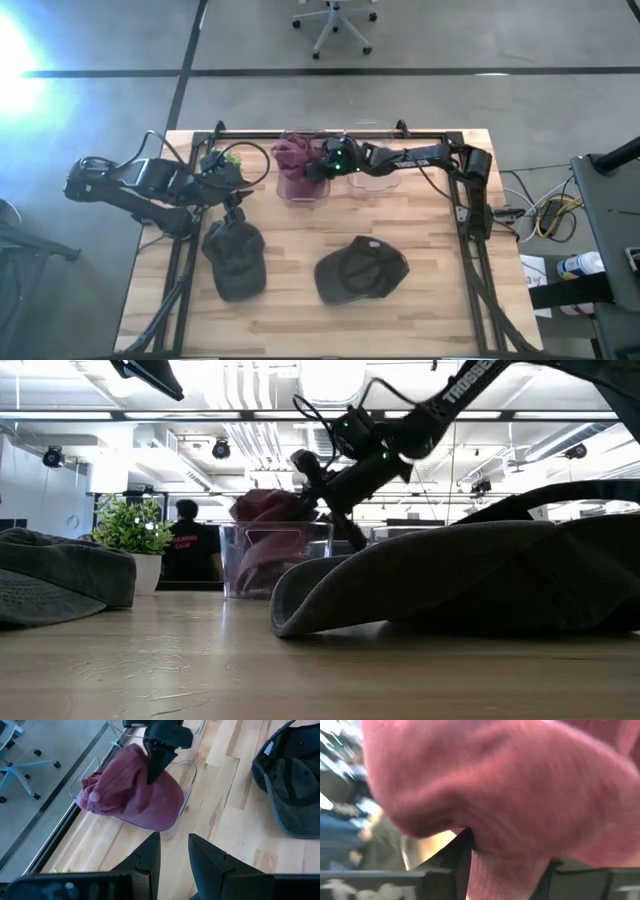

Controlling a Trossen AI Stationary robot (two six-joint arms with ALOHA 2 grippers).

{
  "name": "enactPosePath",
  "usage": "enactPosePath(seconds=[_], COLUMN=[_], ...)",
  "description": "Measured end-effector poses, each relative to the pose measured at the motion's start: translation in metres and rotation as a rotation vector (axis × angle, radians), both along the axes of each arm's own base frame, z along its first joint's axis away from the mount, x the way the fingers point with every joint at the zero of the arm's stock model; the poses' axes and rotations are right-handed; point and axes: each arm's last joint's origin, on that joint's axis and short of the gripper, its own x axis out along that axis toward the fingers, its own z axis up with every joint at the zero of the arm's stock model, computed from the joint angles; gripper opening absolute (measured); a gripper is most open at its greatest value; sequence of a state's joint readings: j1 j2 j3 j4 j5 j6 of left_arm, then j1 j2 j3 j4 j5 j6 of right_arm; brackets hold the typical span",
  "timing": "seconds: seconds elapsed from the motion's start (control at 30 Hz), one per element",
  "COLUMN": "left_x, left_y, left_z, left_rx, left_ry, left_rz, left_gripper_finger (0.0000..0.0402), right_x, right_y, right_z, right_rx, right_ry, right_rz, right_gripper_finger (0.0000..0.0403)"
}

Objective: Pick & Place hat
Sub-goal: Put the red cap into the left transparent bin

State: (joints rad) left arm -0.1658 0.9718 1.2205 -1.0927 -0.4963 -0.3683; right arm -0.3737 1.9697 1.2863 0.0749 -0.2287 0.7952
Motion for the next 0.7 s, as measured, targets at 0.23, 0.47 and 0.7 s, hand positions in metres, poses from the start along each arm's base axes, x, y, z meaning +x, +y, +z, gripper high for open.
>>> enactPosePath(seconds=[0.23, 0.47, 0.7], left_x=[0.003, 0.011, 0.035], left_y=[0.000, -0.002, 0.002], left_z=[-0.007, -0.018, -0.036], left_rx=[0.002, 0.000, 0.139], left_ry=[0.007, -0.018, -0.071], left_rz=[-0.001, -0.005, -0.107], left_gripper_finger=[0.0094, 0.0094, 0.0094], right_x=[-0.004, -0.008, -0.015], right_y=[0.001, -0.001, 0.000], right_z=[0.031, 0.036, 0.021], right_rx=[-0.186, -0.282, -0.236], right_ry=[0.252, 0.360, 0.405], right_rz=[0.186, 0.195, 0.194], right_gripper_finger=[0.0136, 0.0135, 0.0135])
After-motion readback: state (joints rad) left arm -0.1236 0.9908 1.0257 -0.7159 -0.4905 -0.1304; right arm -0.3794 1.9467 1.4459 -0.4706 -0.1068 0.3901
